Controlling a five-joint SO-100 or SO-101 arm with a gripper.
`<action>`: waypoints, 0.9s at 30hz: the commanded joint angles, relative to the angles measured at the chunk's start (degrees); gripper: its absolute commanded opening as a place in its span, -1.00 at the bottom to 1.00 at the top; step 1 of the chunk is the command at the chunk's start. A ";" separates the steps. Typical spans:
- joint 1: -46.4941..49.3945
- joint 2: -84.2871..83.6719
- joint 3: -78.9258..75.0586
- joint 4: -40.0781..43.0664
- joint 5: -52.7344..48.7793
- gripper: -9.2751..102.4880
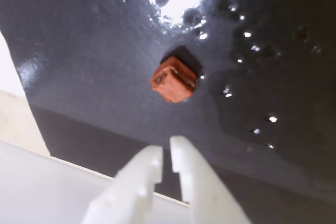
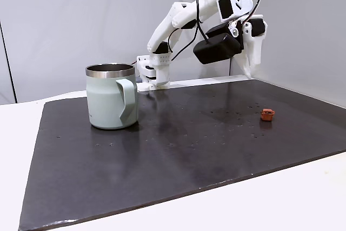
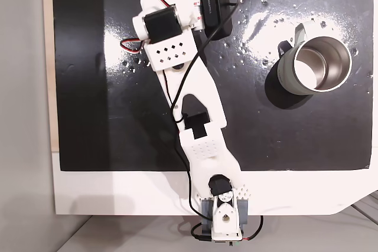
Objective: Grasp a cube and put it in the cup.
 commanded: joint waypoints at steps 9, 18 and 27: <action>-1.49 -6.77 -11.07 -3.78 -3.52 -0.83; -5.45 -11.43 -13.89 -4.83 -7.91 -0.83; -6.33 -11.51 -14.41 -3.78 -8.79 -0.83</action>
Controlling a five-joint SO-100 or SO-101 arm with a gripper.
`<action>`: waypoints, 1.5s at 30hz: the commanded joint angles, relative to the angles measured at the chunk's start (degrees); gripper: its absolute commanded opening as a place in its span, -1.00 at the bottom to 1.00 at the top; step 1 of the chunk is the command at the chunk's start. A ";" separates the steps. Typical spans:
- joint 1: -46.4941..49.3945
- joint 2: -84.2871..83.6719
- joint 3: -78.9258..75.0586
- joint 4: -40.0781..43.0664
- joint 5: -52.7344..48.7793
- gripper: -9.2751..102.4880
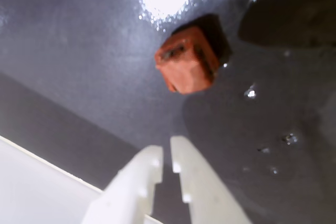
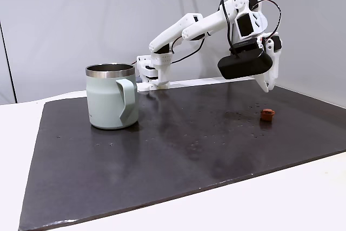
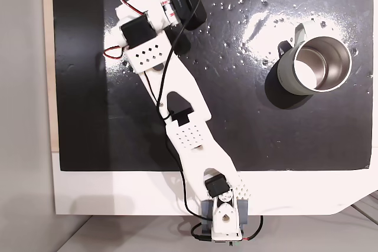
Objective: Grasp a cube and put it in the cup.
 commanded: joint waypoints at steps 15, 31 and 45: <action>1.49 0.00 -7.21 4.66 -0.18 -0.50; 2.11 -4.39 -7.65 8.79 0.18 -0.30; 3.16 -8.96 -7.65 5.62 -2.64 -0.31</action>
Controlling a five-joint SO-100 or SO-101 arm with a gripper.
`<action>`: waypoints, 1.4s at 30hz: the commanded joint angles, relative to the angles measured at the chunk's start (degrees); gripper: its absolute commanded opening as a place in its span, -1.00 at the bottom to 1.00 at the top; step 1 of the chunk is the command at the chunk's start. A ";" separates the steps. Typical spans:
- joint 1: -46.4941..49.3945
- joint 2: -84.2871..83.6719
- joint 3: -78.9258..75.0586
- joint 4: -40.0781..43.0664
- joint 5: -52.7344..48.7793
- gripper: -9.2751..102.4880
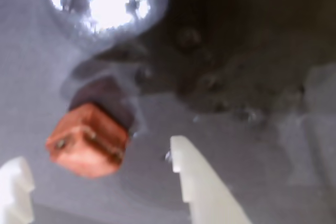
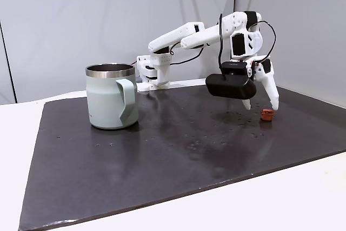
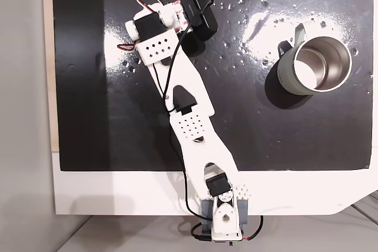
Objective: Grasp a cube and put it in the cup.
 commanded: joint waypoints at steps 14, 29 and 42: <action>0.35 -2.20 -3.52 -5.89 -3.60 -0.32; -0.62 -5.89 -3.52 -7.47 -6.06 -0.35; -2.72 -8.88 -3.52 -7.38 -6.68 -0.42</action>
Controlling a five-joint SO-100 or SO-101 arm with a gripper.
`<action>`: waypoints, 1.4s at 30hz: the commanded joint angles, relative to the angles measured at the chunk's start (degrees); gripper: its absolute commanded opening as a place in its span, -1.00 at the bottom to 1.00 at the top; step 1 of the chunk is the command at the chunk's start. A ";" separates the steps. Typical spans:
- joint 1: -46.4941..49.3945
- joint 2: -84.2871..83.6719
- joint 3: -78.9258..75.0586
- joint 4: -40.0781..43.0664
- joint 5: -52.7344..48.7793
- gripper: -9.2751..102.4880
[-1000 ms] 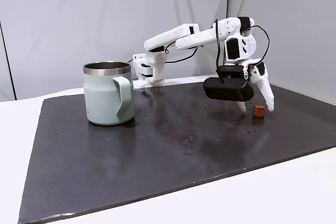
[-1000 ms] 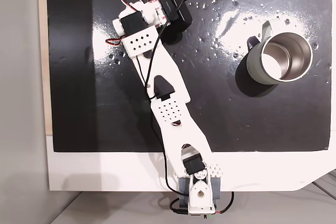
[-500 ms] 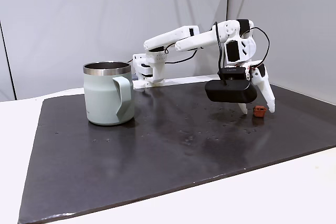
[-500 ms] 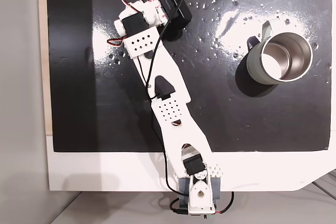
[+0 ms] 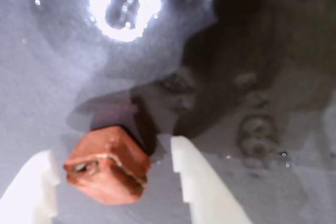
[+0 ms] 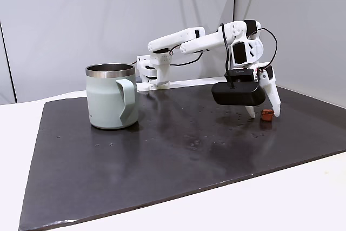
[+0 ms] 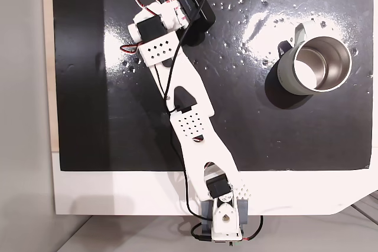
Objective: Grasp a cube and put it in the cup.
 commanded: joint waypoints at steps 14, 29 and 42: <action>-1.85 -2.64 -0.88 -0.88 -0.97 -0.61; -2.55 -2.64 -4.13 1.41 -0.88 -0.68; -1.85 9.05 -8.61 7.21 0.26 -0.68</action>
